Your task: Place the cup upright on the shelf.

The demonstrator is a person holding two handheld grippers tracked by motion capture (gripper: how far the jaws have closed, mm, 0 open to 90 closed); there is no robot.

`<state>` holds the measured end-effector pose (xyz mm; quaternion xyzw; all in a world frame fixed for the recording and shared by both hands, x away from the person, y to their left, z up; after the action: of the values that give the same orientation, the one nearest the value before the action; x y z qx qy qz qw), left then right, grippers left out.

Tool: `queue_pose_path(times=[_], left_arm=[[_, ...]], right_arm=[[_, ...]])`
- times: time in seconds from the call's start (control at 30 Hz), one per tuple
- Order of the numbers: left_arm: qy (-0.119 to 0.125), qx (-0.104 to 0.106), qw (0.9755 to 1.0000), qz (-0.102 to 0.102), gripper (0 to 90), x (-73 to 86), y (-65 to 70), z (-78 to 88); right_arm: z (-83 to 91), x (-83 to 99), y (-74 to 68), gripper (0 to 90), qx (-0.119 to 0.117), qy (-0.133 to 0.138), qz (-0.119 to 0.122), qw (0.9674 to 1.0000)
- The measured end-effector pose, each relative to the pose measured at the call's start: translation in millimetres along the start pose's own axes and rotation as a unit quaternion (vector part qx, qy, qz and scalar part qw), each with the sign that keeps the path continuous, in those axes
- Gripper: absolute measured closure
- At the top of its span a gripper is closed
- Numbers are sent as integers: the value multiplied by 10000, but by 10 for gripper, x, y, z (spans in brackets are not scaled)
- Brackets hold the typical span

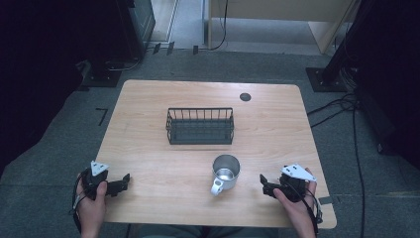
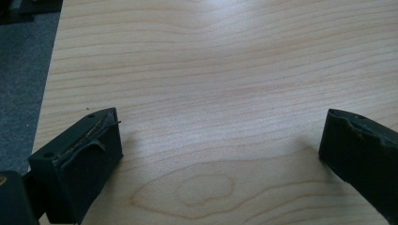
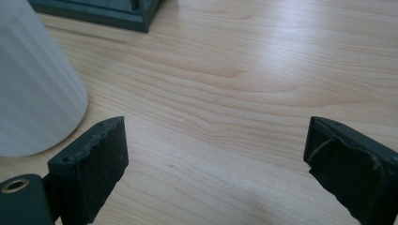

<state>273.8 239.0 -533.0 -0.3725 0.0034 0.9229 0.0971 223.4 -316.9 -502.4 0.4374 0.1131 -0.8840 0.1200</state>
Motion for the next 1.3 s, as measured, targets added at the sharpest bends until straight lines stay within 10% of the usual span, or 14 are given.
queue_pose_path(times=[1.3], left_arm=[[2,4,10000,1,0,0,0,0]], right_arm=[[-105,-133,-455,60,-574,29,378,9976]])
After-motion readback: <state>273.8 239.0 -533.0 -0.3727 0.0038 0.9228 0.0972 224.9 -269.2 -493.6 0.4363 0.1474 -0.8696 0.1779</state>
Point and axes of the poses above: each handheld gripper's, and its own axes: z roughly backward along the jaws, x roughly out of its underside, y roughly to its right, the point moved 2 cm from there along -z, roughly forward along the jaws, and after that the axes turned 4 degrees about -x, right-handed, at the moved point
